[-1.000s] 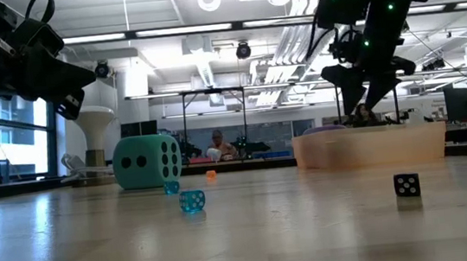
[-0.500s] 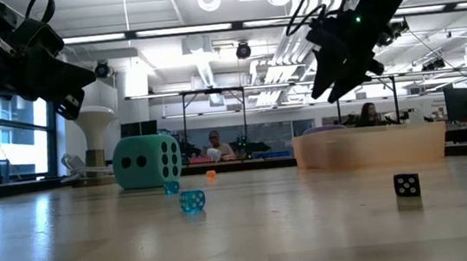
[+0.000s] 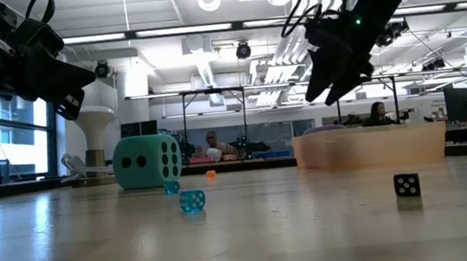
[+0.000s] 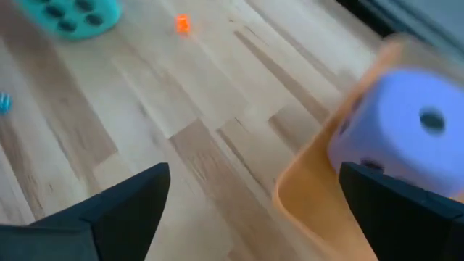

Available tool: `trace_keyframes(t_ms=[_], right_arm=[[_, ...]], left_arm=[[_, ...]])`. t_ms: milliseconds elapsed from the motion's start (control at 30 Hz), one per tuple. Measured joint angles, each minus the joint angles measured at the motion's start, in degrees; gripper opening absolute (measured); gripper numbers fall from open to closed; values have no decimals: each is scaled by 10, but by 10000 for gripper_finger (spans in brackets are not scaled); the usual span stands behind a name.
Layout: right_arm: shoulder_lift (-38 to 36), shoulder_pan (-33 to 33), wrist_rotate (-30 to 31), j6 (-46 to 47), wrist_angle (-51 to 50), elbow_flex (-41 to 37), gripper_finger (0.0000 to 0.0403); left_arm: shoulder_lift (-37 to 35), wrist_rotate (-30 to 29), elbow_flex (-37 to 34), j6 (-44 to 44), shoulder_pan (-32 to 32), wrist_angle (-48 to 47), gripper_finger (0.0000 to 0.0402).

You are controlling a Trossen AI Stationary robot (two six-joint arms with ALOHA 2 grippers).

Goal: Pick & Place Dice
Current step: Put the large red die into the the orange bin

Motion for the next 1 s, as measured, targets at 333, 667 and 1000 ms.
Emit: trace_keyframes(t_ms=[333, 667, 1000], right_arm=[[-19, 137, 134, 41, -174, 93, 358], [-19, 302, 44, 403, -399, 150, 358], [-13, 438, -25, 712, -519, 150, 357]], left_arm=[[0, 0, 0, 1, 0, -1, 2], [0, 0, 0, 1, 0, 0, 2], [0, -1, 0, 1, 0, 0, 2]])
